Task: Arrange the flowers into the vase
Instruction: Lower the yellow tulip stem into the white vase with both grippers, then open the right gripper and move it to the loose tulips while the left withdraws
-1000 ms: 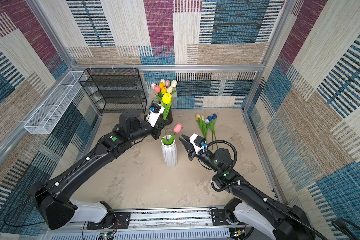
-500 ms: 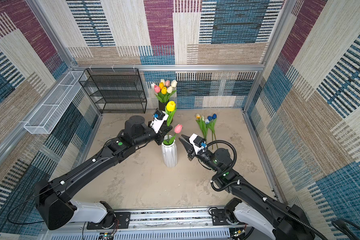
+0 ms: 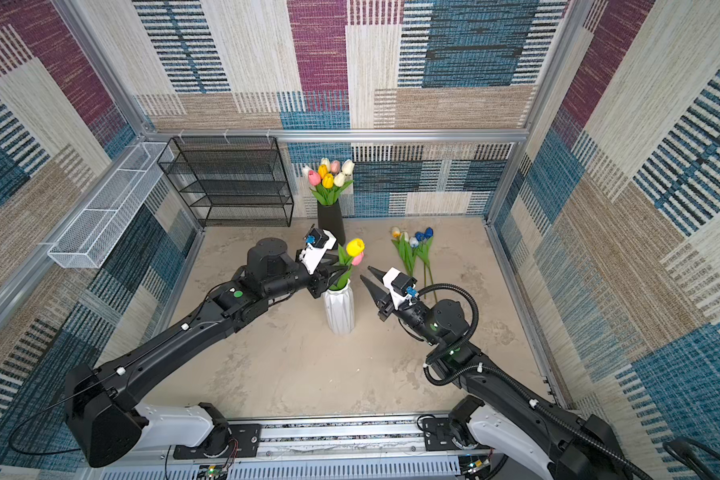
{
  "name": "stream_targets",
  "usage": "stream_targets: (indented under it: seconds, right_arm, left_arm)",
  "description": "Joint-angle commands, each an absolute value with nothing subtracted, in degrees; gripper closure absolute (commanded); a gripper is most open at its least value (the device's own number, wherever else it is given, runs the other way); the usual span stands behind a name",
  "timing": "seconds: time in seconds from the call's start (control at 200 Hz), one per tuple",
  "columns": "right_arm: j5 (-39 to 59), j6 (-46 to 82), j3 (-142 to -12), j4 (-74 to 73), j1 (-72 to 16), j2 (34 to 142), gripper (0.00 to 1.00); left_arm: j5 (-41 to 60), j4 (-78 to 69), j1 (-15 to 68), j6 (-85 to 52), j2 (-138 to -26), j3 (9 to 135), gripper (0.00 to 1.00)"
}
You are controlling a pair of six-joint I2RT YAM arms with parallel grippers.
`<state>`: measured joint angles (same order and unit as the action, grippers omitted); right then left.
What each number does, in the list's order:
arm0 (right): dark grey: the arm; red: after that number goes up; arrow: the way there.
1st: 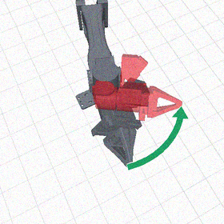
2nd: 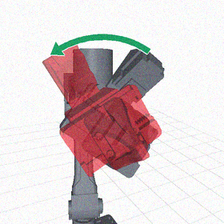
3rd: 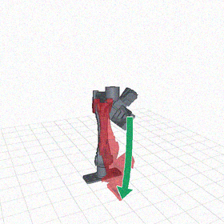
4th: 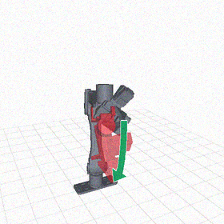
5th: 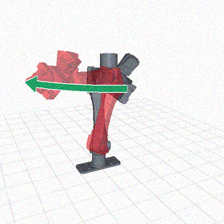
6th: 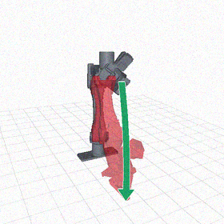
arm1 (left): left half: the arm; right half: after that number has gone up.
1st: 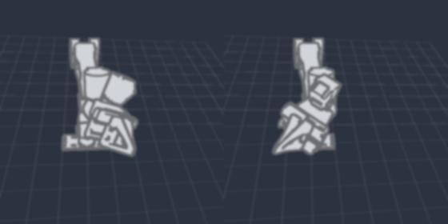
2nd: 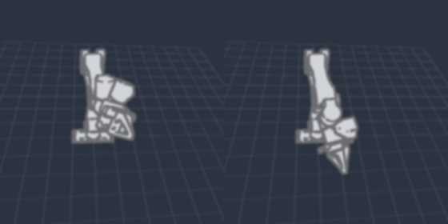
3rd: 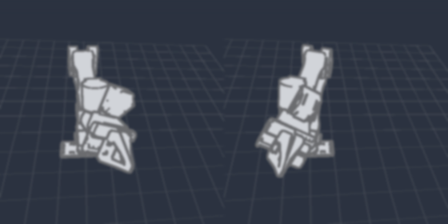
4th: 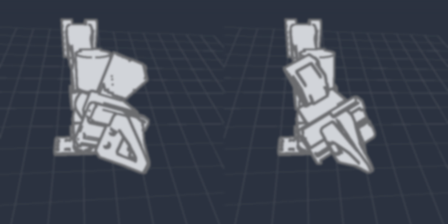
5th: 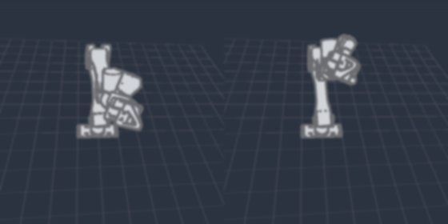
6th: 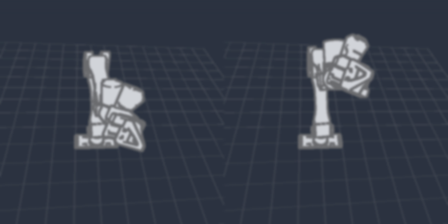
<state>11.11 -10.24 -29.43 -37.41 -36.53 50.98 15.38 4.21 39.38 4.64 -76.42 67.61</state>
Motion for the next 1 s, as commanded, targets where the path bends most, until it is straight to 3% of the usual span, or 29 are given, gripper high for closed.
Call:
stream_targets:
  seconds: [0.0,0.165,0.32,0.506,0.651,0.731,0.997]
  right_arm:
    - [3.42,-7.31,-29.50,-37.08,-36.40,49.61,0.70]
    - [0.10,-2.21,-30.91,-31.14,-32.83,46.17,0.68]
    - [5.80,8.80,-36.73,-19.66,-19.84,47.60,0.63]
    - [14.77,14.21,-53.71,6.33,-7.32,66.52,0.61]
    - [13.48,12.42,-65.89,23.96,-3.41,83.81,0.77]
    - [11.84,10.84,-69.63,28.02,-1.93,90.05,0.80]
    - [2.30,3.97,-76.71,32.29,-0.54,105.16,0.75]
  left_arm:
    - [16.57,7.63,39.29,7.03,-74.88,68.60,0.43]
    - [15.04,11.53,39.16,9.14,-69.56,66.51,0.28]
    - [13.04,11.84,38.85,9.10,-61.10,63.44,0.22]
    - [15.49,10.55,38.93,8.40,-53.37,59.78,0.21]
    - [23.57,9.69,40.13,8.08,-50.65,53.82,0.20]
    - [25.22,8.90,41.57,7.45,-49.81,50.28,0.18]
    - [24.53,3.39,43.84,5.94,-51.28,42.92,0.18]
